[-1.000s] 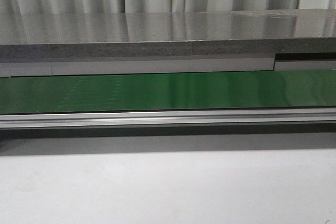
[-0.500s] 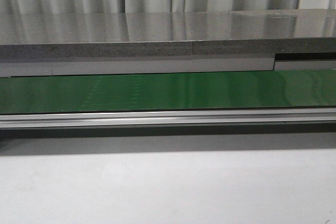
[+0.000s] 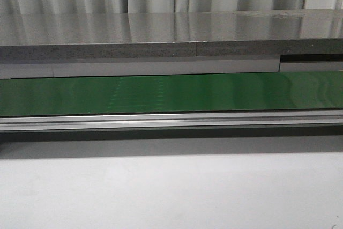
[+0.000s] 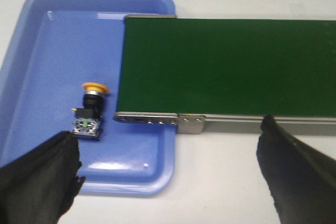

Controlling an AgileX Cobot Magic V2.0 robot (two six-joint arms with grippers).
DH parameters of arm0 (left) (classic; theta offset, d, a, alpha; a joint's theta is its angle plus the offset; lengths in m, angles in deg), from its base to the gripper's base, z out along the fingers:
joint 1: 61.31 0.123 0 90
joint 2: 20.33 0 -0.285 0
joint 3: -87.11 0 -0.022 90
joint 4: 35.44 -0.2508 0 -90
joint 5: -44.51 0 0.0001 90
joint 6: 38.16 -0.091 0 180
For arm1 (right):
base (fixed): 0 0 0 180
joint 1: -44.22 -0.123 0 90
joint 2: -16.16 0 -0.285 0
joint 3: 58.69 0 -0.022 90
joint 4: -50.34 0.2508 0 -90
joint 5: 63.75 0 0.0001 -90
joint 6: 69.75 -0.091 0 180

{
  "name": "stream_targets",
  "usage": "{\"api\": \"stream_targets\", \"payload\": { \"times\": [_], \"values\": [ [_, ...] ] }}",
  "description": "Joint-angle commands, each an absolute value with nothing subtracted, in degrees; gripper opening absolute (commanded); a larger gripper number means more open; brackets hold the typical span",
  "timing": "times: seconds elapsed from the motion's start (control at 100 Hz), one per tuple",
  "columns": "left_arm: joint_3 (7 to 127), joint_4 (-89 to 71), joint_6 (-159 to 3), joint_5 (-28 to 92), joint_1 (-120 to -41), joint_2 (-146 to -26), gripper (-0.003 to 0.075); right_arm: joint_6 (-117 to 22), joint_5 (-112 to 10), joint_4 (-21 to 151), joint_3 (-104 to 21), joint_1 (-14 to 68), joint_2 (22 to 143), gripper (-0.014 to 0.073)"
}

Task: Move button from left to right
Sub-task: 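Grasp the yellow-capped push button with the left gripper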

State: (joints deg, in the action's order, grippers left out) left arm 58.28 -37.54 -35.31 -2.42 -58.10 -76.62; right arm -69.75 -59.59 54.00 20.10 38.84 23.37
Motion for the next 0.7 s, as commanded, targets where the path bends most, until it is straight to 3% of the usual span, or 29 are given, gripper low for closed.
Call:
{"api": "stream_targets", "payload": {
  "times": [0.0,0.38,0.69],
  "values": [
    [63.5,-39.0,-34.8,0.4,-55.2,-80.6,0.0650,-69.7,-64.4,53.6,19.1,39.1,22.3,-0.0068],
    [75.1,-36.9,-36.4,4.2,-42.3,-104.1,0.0650,-69.7,-64.4,53.6,19.1,39.1,22.3,-0.0068],
    [79.4,-31.9,-39.8,2.4,-39.5,-120.9,0.0650,-69.7,-64.4,53.6,19.1,39.1,22.3,-0.0068]
  ]
}}
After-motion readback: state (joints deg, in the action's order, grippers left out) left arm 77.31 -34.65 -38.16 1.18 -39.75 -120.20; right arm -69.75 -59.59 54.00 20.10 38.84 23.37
